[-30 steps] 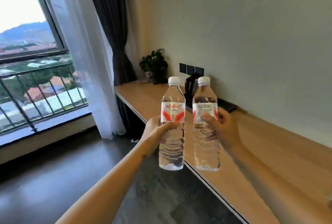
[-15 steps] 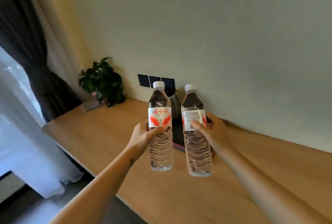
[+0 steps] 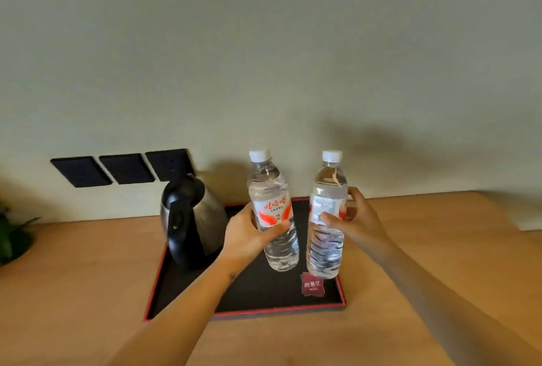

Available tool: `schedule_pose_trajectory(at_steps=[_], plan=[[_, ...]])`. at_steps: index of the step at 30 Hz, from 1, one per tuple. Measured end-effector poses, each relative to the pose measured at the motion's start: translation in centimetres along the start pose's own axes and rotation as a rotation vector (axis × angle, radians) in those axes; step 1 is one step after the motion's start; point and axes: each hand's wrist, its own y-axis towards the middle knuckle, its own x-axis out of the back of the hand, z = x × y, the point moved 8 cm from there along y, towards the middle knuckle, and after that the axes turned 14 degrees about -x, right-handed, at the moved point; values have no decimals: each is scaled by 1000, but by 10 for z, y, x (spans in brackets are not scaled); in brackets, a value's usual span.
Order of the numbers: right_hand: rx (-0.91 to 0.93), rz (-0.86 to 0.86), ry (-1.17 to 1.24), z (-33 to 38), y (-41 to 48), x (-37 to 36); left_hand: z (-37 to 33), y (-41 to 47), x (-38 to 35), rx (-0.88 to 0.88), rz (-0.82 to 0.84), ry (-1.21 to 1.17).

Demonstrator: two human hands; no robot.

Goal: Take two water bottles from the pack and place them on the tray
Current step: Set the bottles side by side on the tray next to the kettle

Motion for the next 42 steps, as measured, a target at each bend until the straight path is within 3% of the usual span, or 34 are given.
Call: schedule_pose_trajectory(at_steps=[6, 14, 25, 33, 38, 42], plan=[[-31, 93, -22, -13, 53, -19, 38, 43, -28, -13, 60, 105], [17, 247, 2, -12, 116, -48, 69, 89, -29, -30, 83, 34], [4, 373, -15, -38, 131, -49, 91, 110, -42, 35, 242, 38], [94, 178, -259, 0, 114, -33, 62, 103, -35, 2, 297, 113], [233, -58, -321, 68, 101, -7, 5, 115, 1, -92, 110, 187], [272, -135, -662, 105, 98, -15, -41, 133, 12, -218, 152, 341]])
